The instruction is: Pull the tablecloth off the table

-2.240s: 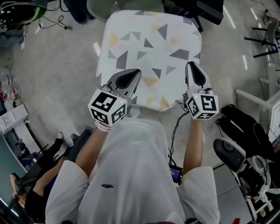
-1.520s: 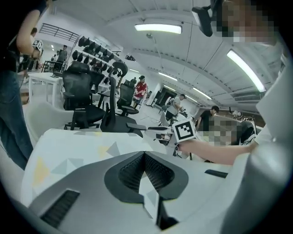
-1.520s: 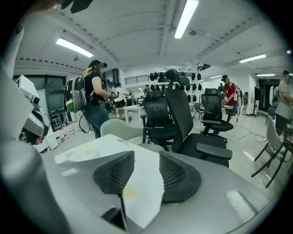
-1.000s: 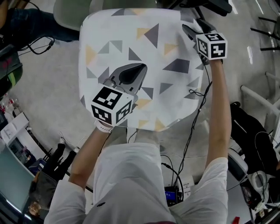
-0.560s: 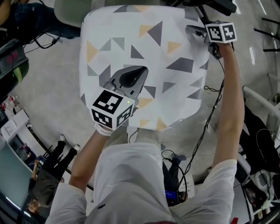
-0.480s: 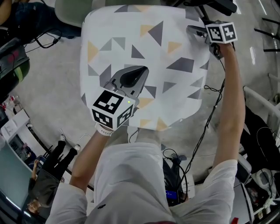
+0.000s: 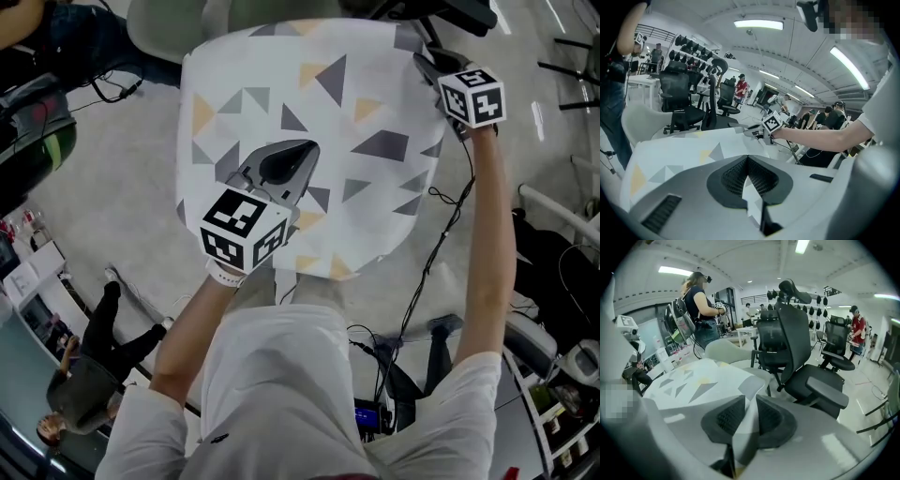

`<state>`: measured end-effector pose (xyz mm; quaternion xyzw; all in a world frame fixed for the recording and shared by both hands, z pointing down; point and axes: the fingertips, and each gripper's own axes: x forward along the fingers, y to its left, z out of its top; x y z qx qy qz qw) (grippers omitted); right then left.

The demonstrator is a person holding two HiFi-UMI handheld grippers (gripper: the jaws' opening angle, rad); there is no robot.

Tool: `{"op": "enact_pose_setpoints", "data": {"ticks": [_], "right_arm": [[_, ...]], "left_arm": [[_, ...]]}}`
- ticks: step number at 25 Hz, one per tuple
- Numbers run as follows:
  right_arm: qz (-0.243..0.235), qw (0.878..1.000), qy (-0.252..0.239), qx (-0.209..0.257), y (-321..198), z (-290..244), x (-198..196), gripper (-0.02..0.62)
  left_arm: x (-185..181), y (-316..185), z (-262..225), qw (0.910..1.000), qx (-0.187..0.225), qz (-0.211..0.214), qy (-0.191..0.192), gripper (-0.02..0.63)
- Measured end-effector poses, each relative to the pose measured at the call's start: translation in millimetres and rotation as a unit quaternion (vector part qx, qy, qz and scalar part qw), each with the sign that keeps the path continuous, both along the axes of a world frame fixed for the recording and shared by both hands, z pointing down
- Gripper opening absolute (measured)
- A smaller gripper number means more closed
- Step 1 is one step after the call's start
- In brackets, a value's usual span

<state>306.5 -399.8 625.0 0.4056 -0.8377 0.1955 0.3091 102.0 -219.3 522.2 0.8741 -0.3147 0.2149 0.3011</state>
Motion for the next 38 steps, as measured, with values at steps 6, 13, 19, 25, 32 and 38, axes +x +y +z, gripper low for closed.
{"op": "enact_pose_setpoints", "data": {"ticks": [6,13,19,25,32,38], "right_arm": [[-0.010,0.999,-0.022,0.040,33.8,-50.0,-17.1,0.041],[-0.067,0.993,-0.041,0.084,72.2,-120.5,-51.9,0.020],[-0.124,0.983,-0.042,0.128,127.3,-182.4,-106.8,0.014],[-0.184,0.972,-0.036,0.144,193.7,-227.1,-165.7,0.014],[-0.226,0.961,-0.044,0.152,260.3,-271.1,-202.2,0.014],[-0.263,0.952,-0.044,0.149,309.4,-306.6,-230.4,0.012]], "left_arm": [[-1.6,8.4,-21.8,0.9995,0.026,0.018,0.000,0.006],[-1.4,6.1,-52.3,0.9964,0.060,0.059,-0.009,0.064],[-14.9,15.6,-83.5,0.9891,0.103,0.103,-0.021,0.161],[-36.7,20.9,-116.7,0.9805,0.143,0.130,-0.038,0.218],[-45.5,41.1,-141.0,0.9507,0.191,0.229,-0.083,0.307],[-60.7,65.3,-155.0,0.9019,0.235,0.331,-0.148,0.356]]}}
